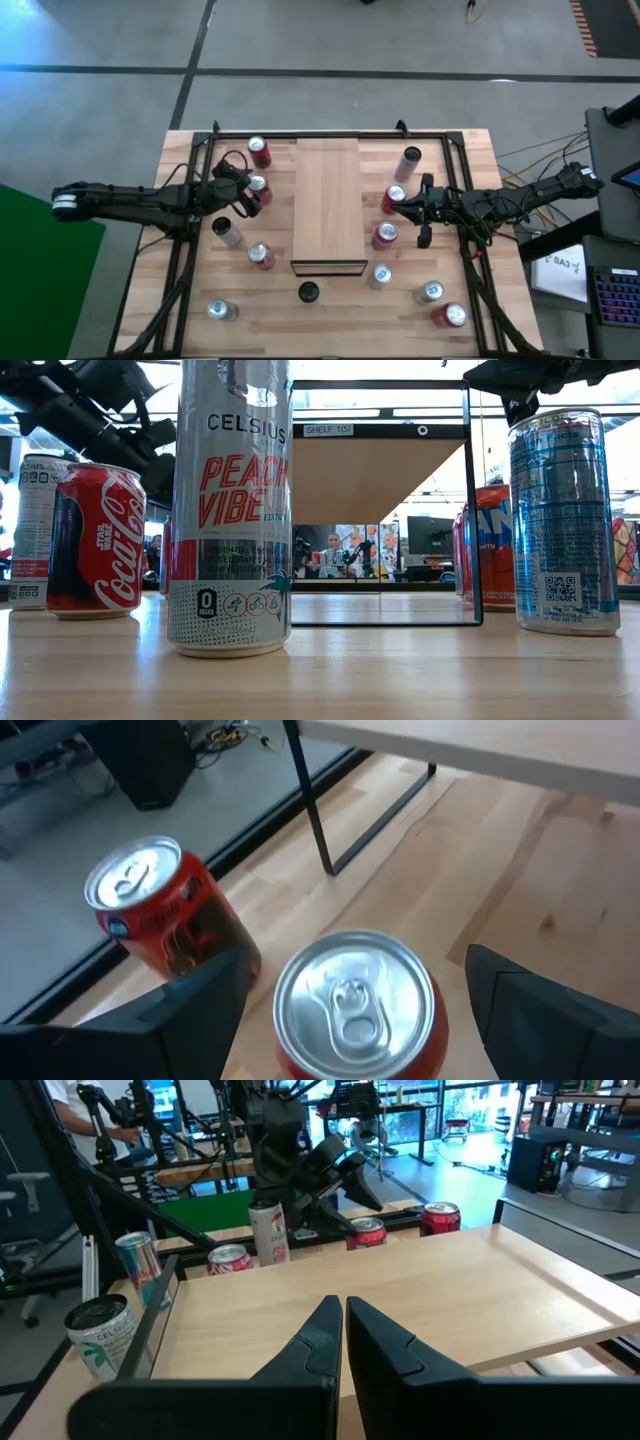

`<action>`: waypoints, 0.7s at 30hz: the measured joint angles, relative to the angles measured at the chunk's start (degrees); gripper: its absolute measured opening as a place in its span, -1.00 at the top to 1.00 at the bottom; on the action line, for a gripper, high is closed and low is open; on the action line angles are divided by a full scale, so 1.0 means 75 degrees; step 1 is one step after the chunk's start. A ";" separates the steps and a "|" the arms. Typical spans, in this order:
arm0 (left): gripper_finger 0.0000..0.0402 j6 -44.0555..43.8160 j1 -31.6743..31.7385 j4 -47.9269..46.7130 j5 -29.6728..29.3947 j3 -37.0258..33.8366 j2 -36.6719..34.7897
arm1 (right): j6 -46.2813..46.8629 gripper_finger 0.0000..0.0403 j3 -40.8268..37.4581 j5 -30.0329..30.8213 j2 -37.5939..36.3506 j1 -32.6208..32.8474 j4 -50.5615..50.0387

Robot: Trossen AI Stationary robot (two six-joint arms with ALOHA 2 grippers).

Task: Place canned beverage on shelf
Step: Put the top left orange soda can on the shelf

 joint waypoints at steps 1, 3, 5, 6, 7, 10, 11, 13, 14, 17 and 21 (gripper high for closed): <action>-0.65 -0.0037 0.0000 0.0011 -0.0001 -0.0036 -0.0001 | -0.0019 0.95 0.0000 0.0000 0.0000 0.0000 -0.0003; -0.65 -0.0099 0.0000 0.0033 0.0000 -0.0132 0.0001 | -0.0058 0.95 0.0000 0.0003 0.0000 0.0000 -0.0003; -0.65 -0.0124 0.0000 0.0243 0.0000 -0.0256 0.0001 | -0.0095 0.95 0.0000 0.0006 0.0000 0.0000 -0.0003; -0.65 -0.0125 0.0000 0.0405 0.0002 -0.0326 0.0001 | -0.0105 0.95 0.0000 0.0006 0.0000 0.0000 -0.0003; -0.65 -0.0126 0.0000 0.0575 0.0004 -0.0399 0.0001 | -0.0105 0.95 0.0000 0.0006 0.0000 0.0000 -0.0003; -0.65 -0.0127 0.0000 0.1026 0.0052 -0.0612 0.0041 | -0.0102 0.95 0.0000 0.0008 0.0000 0.0000 -0.0003; -0.65 -0.0128 0.0000 0.1166 0.0055 -0.0680 0.0062 | -0.0102 0.95 0.0000 0.0006 0.0000 0.0000 -0.0003; -0.65 -0.0128 0.0000 0.1502 0.0055 -0.0840 0.0117 | -0.0102 0.95 0.0000 0.0007 0.0000 0.0000 0.0000; -0.65 -0.0128 0.0000 0.1629 0.0049 -0.0925 0.0148 | -0.0101 0.95 0.0000 0.0008 0.0000 0.0000 0.0001; -0.65 -0.0123 0.0006 0.2015 0.0045 -0.1065 0.0280 | -0.0090 0.95 0.0000 0.0009 0.0000 0.0000 0.0012; -0.65 -0.0096 0.0003 0.2165 0.0052 -0.1107 0.0507 | -0.0026 0.95 0.0000 0.0009 0.0000 0.0000 0.0019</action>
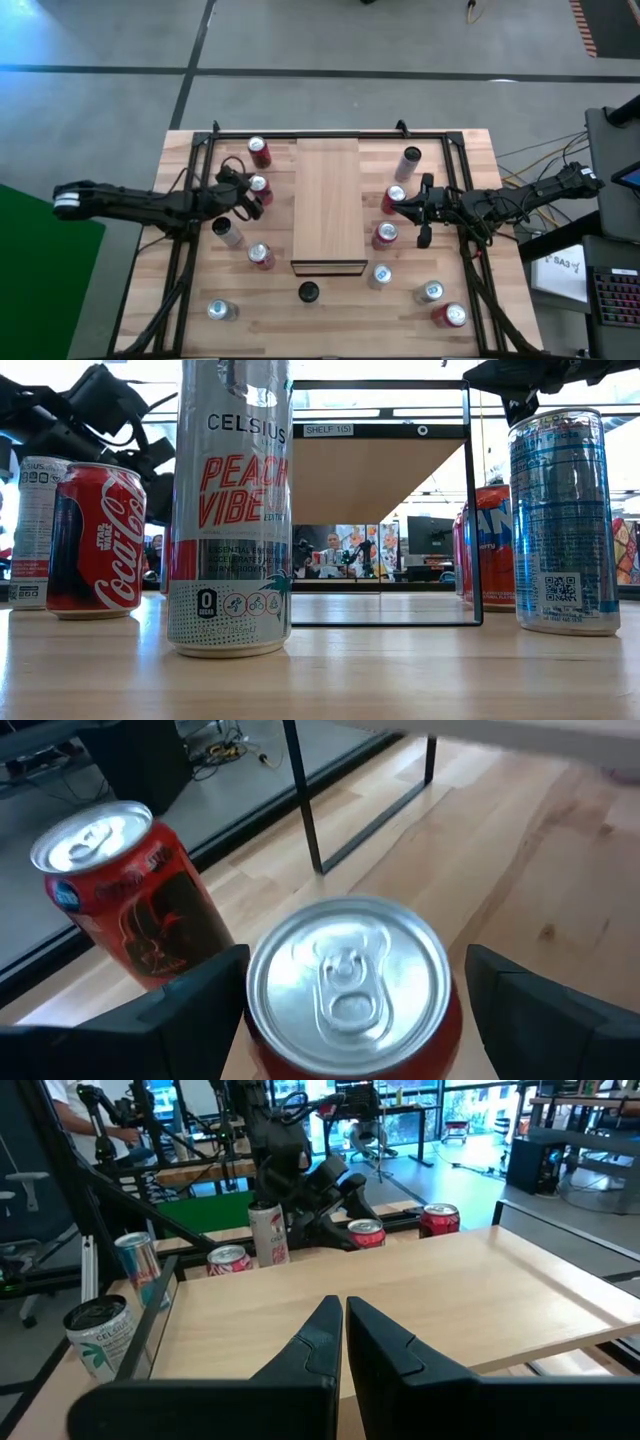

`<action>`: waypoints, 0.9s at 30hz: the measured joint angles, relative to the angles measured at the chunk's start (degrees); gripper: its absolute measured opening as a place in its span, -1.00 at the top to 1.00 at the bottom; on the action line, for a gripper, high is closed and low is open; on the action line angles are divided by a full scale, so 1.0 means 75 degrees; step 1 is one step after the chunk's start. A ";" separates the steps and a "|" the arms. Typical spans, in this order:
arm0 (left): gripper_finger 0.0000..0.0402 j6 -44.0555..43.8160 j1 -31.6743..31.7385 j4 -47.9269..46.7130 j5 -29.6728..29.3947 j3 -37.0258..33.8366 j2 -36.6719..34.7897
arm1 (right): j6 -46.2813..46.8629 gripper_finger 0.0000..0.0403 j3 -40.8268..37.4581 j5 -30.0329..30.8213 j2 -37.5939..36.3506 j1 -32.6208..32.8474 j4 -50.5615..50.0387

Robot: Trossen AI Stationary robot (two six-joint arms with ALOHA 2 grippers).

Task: Place canned beverage on shelf
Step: Put the top left orange soda can on the shelf

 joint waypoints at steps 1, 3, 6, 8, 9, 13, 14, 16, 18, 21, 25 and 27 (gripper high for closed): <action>-0.65 0.0000 0.0000 -0.0012 0.0000 0.0000 0.0074 | 0.0000 0.95 0.0000 0.0000 0.0000 0.0000 0.0002; -0.65 -0.0008 0.0000 -0.0006 -0.0002 0.0000 0.0217 | -0.0002 0.95 0.0000 0.0000 0.0000 0.0000 0.0002; -0.65 -0.0026 0.0000 0.0045 -0.0013 0.0000 0.0433 | 0.0006 0.95 0.0000 0.0000 0.0000 0.0000 0.0002; -0.65 -0.0026 0.0000 0.0108 -0.0042 0.0000 0.0568 | 0.0006 0.95 0.0000 0.0000 0.0000 0.0000 0.0005; -0.64 -0.0021 0.0000 0.0189 -0.0058 0.0000 0.0631 | 0.0008 0.95 0.0000 0.0000 0.0000 0.0000 0.0003; -0.56 0.0053 0.0000 0.0517 -0.0063 0.0000 0.0825 | 0.0006 0.95 0.0000 0.0000 0.0000 0.0000 0.0005; -0.54 0.0050 0.0000 0.0554 -0.0070 0.0000 0.0864 | 0.0006 0.95 0.0000 0.0000 0.0000 0.0000 0.0002; -0.50 0.0020 -0.0002 0.0589 -0.0077 0.0003 0.0923 | 0.0006 0.95 0.0000 0.0001 0.0000 0.0000 0.0002; -0.46 -0.0018 -0.0001 0.0619 -0.0087 0.0009 0.0963 | 0.0006 0.95 0.0000 0.0000 0.0000 0.0000 0.0002; -0.45 -0.0023 0.0000 0.0630 -0.0088 0.0009 0.0954 | 0.0005 0.95 0.0000 0.0003 0.0000 0.0000 0.0002; -0.46 -0.0020 -0.0001 0.0561 -0.0077 0.0006 0.0856 | 0.0003 0.95 0.0000 0.0003 0.0000 0.0000 0.0002; -0.46 -0.0020 0.0000 0.0553 -0.0072 0.0003 0.0818 | 0.0004 0.95 0.0000 0.0001 0.0000 0.0000 -0.0001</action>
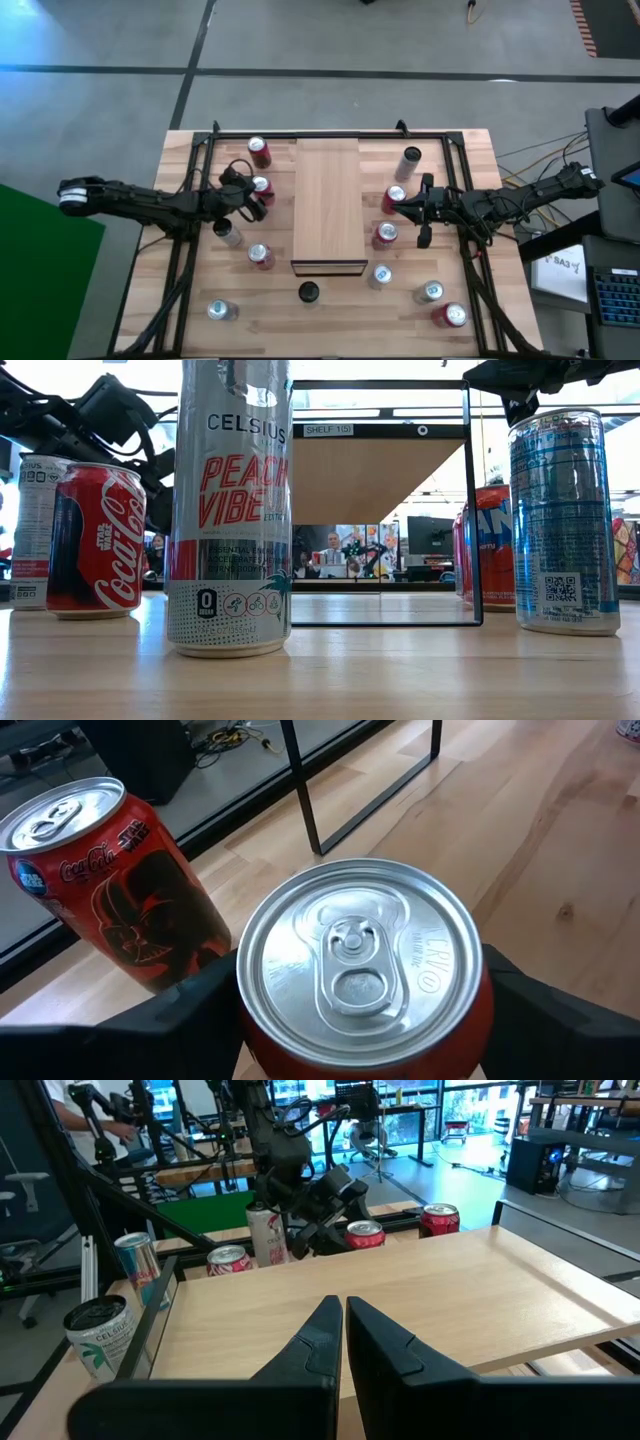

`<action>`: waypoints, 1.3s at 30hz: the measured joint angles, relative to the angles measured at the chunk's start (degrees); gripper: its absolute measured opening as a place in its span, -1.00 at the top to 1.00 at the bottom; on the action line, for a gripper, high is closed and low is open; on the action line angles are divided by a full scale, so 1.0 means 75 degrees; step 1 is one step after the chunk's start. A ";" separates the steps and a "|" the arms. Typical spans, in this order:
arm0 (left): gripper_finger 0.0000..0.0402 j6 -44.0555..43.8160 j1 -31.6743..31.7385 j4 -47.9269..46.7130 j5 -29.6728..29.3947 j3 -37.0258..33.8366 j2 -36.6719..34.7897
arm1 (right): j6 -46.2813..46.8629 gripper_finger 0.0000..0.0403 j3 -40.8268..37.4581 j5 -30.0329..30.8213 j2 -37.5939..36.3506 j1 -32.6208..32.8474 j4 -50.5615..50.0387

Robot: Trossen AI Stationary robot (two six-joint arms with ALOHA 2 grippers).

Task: Place canned beverage on shelf
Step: Put the top left orange soda can on the shelf

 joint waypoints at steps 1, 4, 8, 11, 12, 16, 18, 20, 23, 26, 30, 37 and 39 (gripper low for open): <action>-0.46 0.0000 0.0000 -0.0013 0.0016 0.0000 -0.0021 | -0.0001 0.95 0.0000 0.0002 0.0000 0.0000 0.0000; -0.46 0.0004 -0.0003 -0.0052 0.0066 0.0039 -0.0048 | -0.0001 0.95 0.0000 0.0002 0.0000 0.0000 0.0000; -0.45 0.0081 -0.0003 -0.0056 0.0063 0.0188 -0.0060 | -0.0001 0.95 0.0000 0.0002 0.0000 0.0000 0.0000; -0.45 0.0119 -0.0003 -0.0139 0.0063 0.0274 -0.0062 | -0.0002 0.95 0.0000 0.0002 0.0000 0.0000 -0.0003; -0.45 0.0139 -0.0003 -0.0139 0.0058 0.0299 -0.0062 | -0.0001 0.95 0.0000 0.0002 0.0000 0.0000 0.0000; -0.45 0.0158 -0.0003 -0.0463 0.0053 0.0534 -0.0143 | -0.0001 0.95 0.0000 0.0002 0.0000 0.0000 0.0000; -0.45 0.0161 -0.0003 -0.0802 0.0037 0.0738 -0.0217 | -0.0001 0.95 0.0000 0.0002 0.0000 0.0000 0.0000; -0.45 0.0171 -0.0003 -0.1245 0.0014 0.0999 -0.0318 | 0.0000 0.95 0.0000 0.0002 -0.0001 0.0000 0.0000; -0.45 0.0268 -0.0003 -0.1913 0.0003 0.1405 -0.0503 | -0.0001 0.95 0.0000 0.0001 0.0000 0.0000 0.0000; -0.45 0.0413 -0.0003 -0.2329 -0.0016 0.1796 -0.0695 | 0.0002 0.95 0.0000 -0.0001 0.0000 0.0000 0.0000; -0.45 0.0622 -0.0003 -0.2528 -0.0068 0.2278 -0.0920 | 0.0002 0.95 0.0000 -0.0004 0.0000 0.0000 0.0000; -0.45 0.0814 -0.0003 -0.2669 -0.0064 0.3074 -0.1034 | -0.0001 0.95 0.0000 -0.0004 -0.0006 0.0000 0.0000; -0.45 0.0885 -0.0003 -0.2678 0.0049 0.3310 -0.0974 | 0.0002 0.95 0.0000 -0.0004 -0.0006 0.0000 0.0000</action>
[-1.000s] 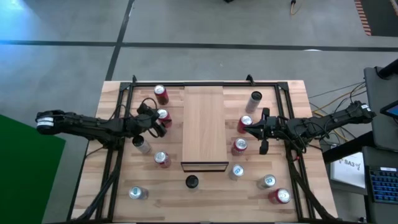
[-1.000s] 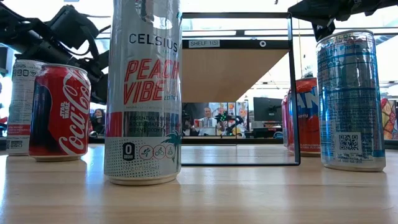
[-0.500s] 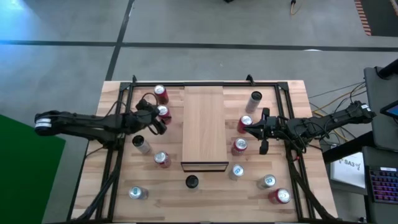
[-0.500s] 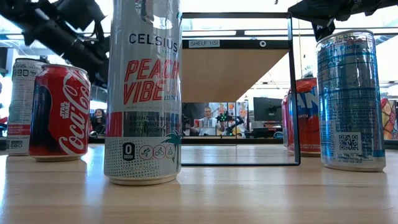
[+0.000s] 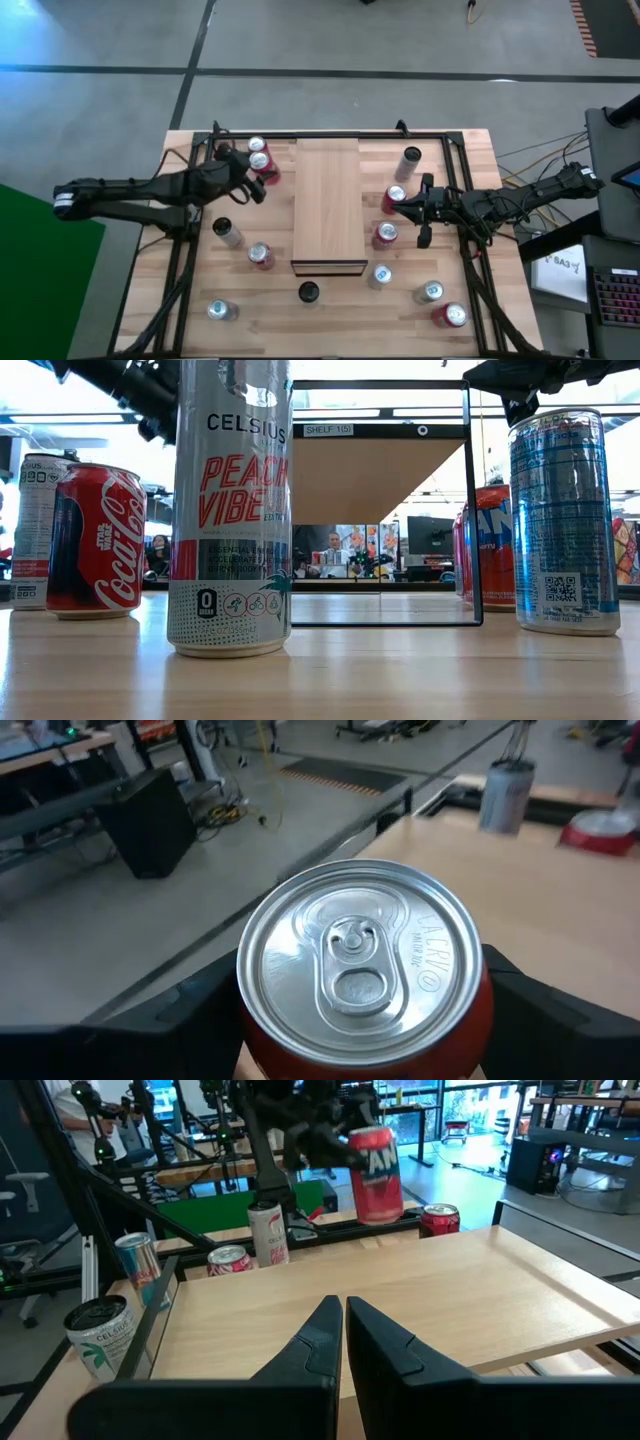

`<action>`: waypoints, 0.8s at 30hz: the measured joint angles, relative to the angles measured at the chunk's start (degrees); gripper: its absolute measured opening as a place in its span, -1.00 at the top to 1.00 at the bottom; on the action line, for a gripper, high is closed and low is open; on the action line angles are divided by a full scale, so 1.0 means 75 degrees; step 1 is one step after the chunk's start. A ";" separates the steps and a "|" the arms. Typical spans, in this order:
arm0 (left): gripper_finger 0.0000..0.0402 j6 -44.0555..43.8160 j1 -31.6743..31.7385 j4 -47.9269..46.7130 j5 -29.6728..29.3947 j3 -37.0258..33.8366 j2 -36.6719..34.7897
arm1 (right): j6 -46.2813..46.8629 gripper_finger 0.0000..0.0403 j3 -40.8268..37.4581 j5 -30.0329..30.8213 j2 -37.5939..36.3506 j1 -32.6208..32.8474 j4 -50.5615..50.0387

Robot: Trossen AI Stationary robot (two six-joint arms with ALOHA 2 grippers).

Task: Place canned beverage on shelf
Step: Put the top left orange soda can on the shelf

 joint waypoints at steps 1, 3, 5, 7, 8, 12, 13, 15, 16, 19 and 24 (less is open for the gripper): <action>-0.45 0.0021 -0.0002 0.0001 0.0044 0.0124 0.0045 | 0.0000 0.95 0.0000 0.0000 0.0000 0.0000 0.0000; -0.45 0.0056 -0.0001 0.0007 0.0165 0.0353 0.0143 | 0.0000 0.95 0.0000 0.0000 0.0000 0.0000 0.0000; -0.45 0.0101 -0.0003 0.0010 0.0253 0.0563 0.0262 | 0.0000 0.95 0.0000 -0.0003 0.0000 0.0000 0.0000; -0.45 0.0133 -0.0003 0.0006 0.0385 0.0730 0.0393 | 0.0000 0.95 0.0000 -0.0003 0.0000 0.0000 0.0000; -0.45 0.0141 -0.0003 0.0004 0.0426 0.0808 0.0457 | 0.0000 0.95 0.0000 -0.0003 0.0000 0.0000 0.0000; -0.45 0.0156 -0.0003 0.0016 0.0428 0.1115 0.0808 | 0.0056 0.95 0.0000 -0.0008 0.0000 0.0000 0.0002; -0.45 0.0156 -0.0003 0.0012 0.0427 0.1197 0.0918 | 0.0075 0.95 0.0000 -0.0009 0.0000 0.0000 0.0003; -0.45 0.0171 -0.0003 0.0008 0.0429 0.1385 0.1155 | 0.0128 0.95 0.0000 -0.0010 0.0000 0.0000 0.0003; -0.45 0.0192 -0.0003 0.0016 0.0431 0.1487 0.1277 | 0.0159 0.95 0.0000 -0.0012 0.0000 0.0000 0.0003; -0.45 0.0327 -0.0003 0.0042 0.0434 0.1754 0.1635 | 0.0216 0.95 0.0000 -0.0012 0.0000 0.0000 0.0003; -0.45 0.0479 0.0000 0.0090 0.0434 0.2202 0.2187 | 0.0214 0.95 0.0000 -0.0013 0.0000 0.0000 0.0006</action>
